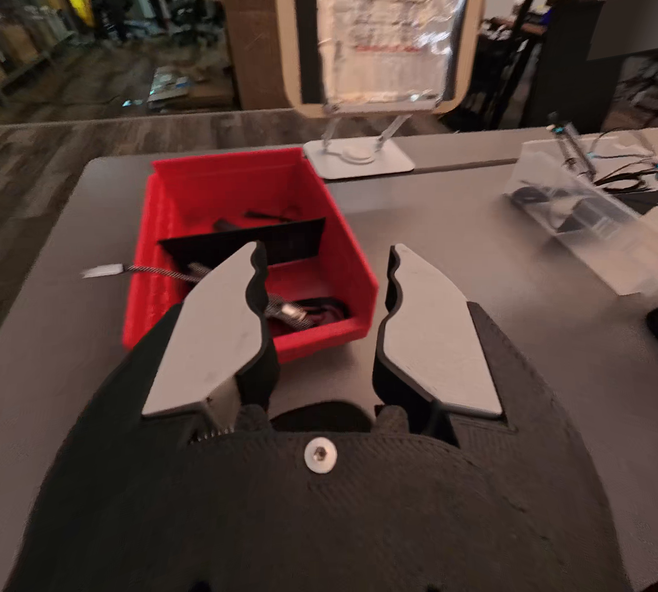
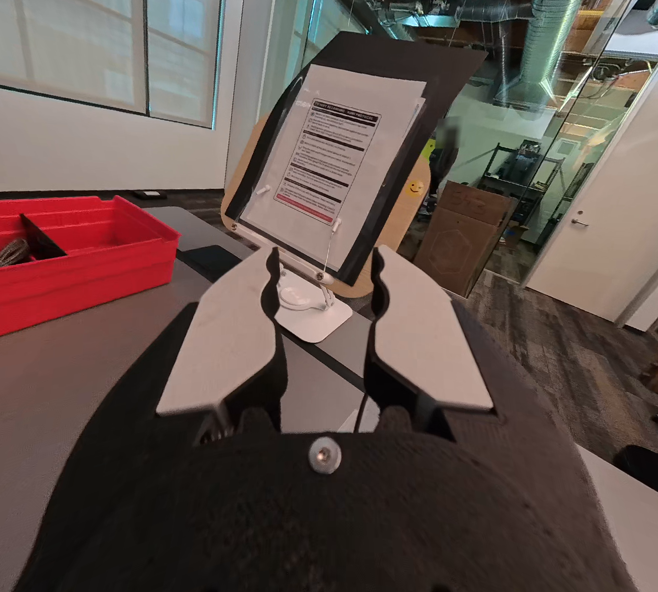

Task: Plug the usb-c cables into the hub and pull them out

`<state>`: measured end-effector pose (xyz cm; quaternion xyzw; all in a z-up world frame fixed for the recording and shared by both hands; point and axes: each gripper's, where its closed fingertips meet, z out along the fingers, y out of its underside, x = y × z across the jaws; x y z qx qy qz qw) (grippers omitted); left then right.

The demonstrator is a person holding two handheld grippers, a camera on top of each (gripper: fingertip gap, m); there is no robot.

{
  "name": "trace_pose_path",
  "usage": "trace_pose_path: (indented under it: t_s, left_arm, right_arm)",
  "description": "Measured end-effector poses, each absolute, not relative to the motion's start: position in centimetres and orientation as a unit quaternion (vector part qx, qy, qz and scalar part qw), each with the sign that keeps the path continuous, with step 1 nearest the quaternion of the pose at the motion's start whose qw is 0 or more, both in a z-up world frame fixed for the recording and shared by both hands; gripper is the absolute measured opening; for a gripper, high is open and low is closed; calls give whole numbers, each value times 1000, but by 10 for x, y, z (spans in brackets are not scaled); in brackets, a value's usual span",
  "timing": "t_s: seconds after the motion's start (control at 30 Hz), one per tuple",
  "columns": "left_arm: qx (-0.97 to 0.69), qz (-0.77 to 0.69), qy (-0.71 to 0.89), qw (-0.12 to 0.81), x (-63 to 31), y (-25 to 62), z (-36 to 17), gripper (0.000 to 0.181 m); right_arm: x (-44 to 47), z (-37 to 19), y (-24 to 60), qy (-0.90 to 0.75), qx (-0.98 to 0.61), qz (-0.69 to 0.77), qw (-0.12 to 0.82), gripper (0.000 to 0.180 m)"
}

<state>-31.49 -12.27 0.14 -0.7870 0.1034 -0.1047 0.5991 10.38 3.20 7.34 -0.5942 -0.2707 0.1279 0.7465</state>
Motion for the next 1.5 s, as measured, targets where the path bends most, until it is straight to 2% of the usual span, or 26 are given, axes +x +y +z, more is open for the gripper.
trace_pose_path:
  t_s: [0.13, 0.23, 0.33, 0.57, 0.9, 1.03, 1.2, 1.4, 1.5]
  left_arm:
    - [-831, -57, 106, 542, -355, -116, -30, 57]
    - [-873, -85, 98, 471, -364, -100, -62, 54]
    - [-888, -114, 39, 443, -368, -75, -82, 47]
    - [-940, -73, -41, 331, -379, -25, -134, 48]
    - [-978, -90, -58, 178, -365, -18, -178, 38]
    - [-980, -86, -45, 173, -363, -19, -172, 31]
    - [-973, -85, -24, 212, -361, -20, -147, 22]
    - [-942, -48, 35, 329, -353, -23, -83, 17]
    - [-915, -95, 99, 379, -304, -35, -46, 16]
  right_arm:
    - [106, 74, 31, -264, -594, 138, 747, 50]
    - [112, 77, 29, -253, -592, 155, 749, 49]
    - [116, 80, 26, -253, -589, 150, 752, 49]
    - [118, 85, 22, -260, -580, 138, 760, 49]
    - [113, 80, 25, -276, -581, 155, 750, 47]
    - [116, 77, 27, -283, -584, 156, 745, 47]
    - [124, 81, 26, -270, -579, 167, 751, 47]
    - [135, 87, 24, -254, -572, 177, 759, 45]
    - [141, 90, 23, -244, -568, 183, 765, 45]
